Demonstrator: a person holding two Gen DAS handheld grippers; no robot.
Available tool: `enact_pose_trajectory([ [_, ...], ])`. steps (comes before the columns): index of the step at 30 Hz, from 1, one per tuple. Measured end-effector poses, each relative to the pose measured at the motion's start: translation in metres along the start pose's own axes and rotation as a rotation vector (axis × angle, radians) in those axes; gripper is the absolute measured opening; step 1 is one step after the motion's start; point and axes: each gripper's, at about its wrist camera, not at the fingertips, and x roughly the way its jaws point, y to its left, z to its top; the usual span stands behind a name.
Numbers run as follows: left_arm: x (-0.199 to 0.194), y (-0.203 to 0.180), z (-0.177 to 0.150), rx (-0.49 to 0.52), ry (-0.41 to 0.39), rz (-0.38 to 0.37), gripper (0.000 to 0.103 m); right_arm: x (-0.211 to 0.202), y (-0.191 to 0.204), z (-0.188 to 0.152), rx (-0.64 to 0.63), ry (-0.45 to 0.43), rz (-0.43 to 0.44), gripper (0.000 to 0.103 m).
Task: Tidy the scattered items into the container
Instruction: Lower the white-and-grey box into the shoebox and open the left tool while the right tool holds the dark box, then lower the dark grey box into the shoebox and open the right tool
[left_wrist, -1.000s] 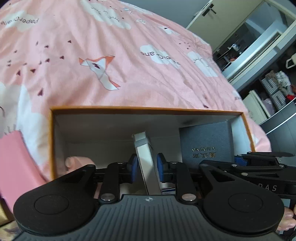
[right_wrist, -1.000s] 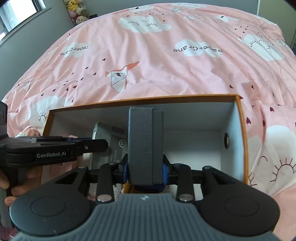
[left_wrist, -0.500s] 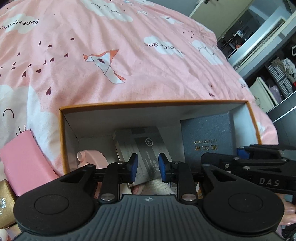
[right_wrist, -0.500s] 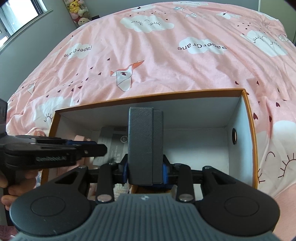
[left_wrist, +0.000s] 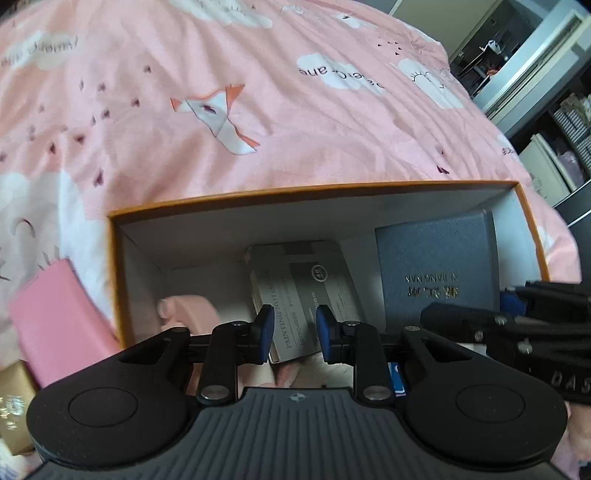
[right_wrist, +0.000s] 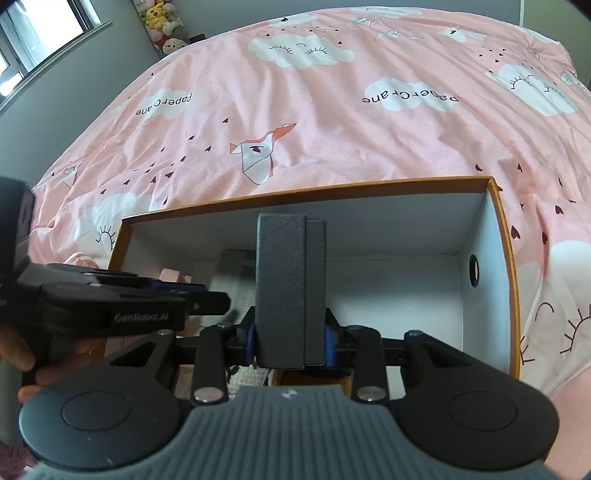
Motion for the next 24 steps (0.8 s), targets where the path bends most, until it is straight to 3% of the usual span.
enact_pose_trajectory([
  [2, 0.006, 0.002, 0.000, -0.019, 0.013, -0.031, 0.029, 0.000, 0.000, 0.000, 0.001, -0.001, 0.003, 0.036],
  [9, -0.008, 0.001, -0.006, -0.015, -0.049, -0.044, 0.029, 0.007, -0.004, -0.001, 0.053, 0.002, 0.065, 0.036],
  [20, -0.046, 0.002, -0.003, 0.065, -0.156, 0.069, 0.029, 0.049, 0.012, -0.003, 0.155, 0.066, 0.248, 0.036],
  [24, -0.046, 0.009, -0.006, 0.053, -0.161, 0.072, 0.029, 0.061, 0.016, -0.003, 0.144, 0.094, 0.214, 0.038],
])
